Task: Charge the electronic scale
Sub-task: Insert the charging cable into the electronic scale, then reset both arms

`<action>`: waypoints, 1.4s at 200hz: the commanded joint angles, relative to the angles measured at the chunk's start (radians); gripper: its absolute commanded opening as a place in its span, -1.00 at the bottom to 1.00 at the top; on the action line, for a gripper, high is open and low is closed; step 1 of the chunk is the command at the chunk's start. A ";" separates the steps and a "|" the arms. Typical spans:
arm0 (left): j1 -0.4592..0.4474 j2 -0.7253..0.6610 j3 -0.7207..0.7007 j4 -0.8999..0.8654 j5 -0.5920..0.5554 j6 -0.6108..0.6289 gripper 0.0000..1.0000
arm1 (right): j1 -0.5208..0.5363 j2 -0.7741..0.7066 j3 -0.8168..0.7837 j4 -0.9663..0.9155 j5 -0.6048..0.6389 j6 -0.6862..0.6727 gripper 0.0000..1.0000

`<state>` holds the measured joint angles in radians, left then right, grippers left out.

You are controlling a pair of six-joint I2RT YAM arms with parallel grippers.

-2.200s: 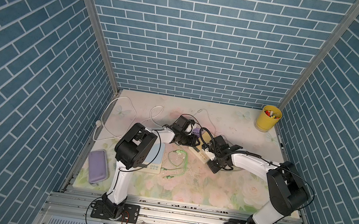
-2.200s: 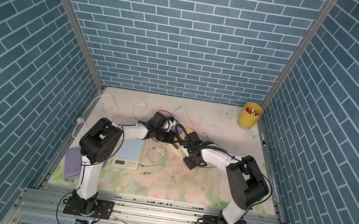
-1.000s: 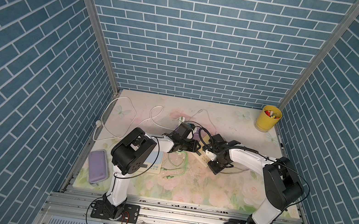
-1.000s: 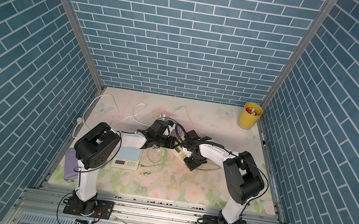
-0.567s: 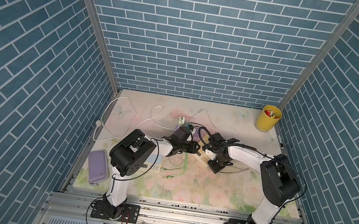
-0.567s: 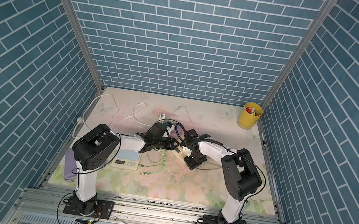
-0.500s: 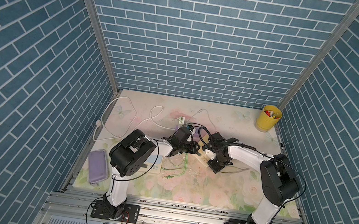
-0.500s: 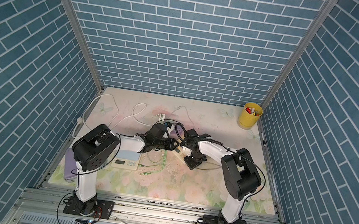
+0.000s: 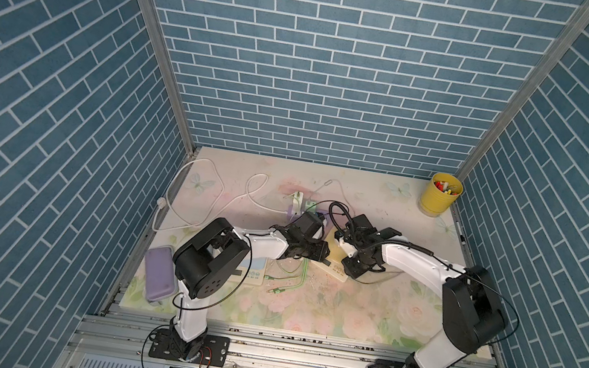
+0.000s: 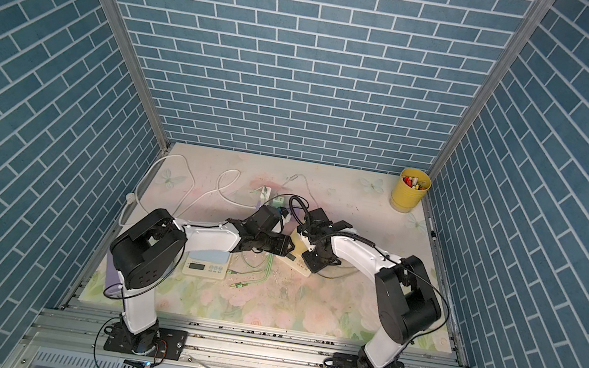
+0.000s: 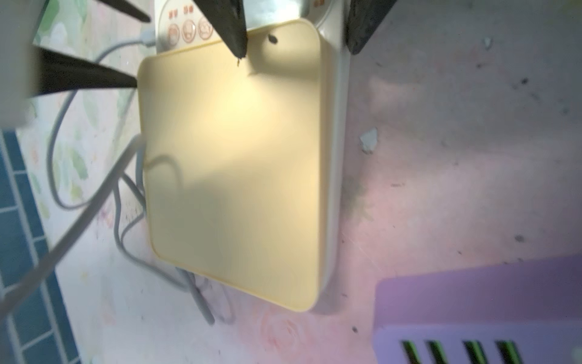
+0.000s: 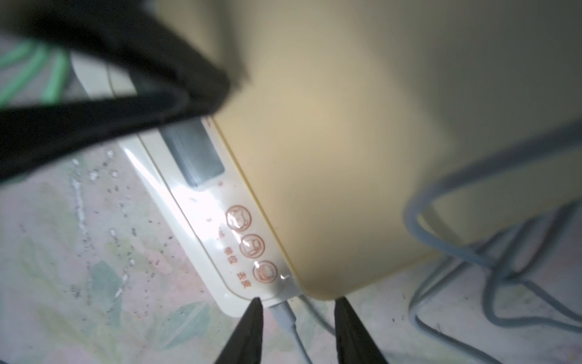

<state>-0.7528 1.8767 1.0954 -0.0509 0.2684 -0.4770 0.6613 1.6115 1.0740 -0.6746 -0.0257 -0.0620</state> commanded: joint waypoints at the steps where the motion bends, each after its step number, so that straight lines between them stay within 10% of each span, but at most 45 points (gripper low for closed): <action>1: -0.015 -0.003 0.048 -0.297 0.027 0.124 0.09 | 0.008 -0.122 -0.044 -0.006 0.026 0.087 -0.18; 93: -0.001 -0.267 0.164 -0.496 -0.107 0.317 0.19 | -0.053 -0.529 -0.090 0.114 0.423 0.139 0.39; 124: 0.044 -0.428 0.154 -0.560 -0.331 0.410 0.55 | -0.163 -0.578 -0.167 0.347 0.626 0.136 0.96; 136: 0.091 -0.497 0.113 -0.535 -0.422 0.428 0.98 | -0.222 -0.576 -0.212 0.444 0.665 0.139 0.97; 183: 0.382 -0.697 -0.202 -0.204 -0.589 0.450 0.99 | -0.515 -0.408 -0.299 0.614 0.560 0.218 0.97; 216: 0.563 -0.597 -0.376 0.045 -0.579 0.442 0.99 | -0.590 -0.325 -0.482 0.988 0.475 0.197 0.97; 280: 0.639 -0.480 -0.588 0.549 -0.495 0.549 0.99 | -0.606 -0.146 -0.711 1.526 0.338 0.096 0.98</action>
<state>-0.1230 1.4048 0.5419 0.1978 -0.2745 0.0006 0.0635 1.4330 0.4099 0.5655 0.3897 0.0620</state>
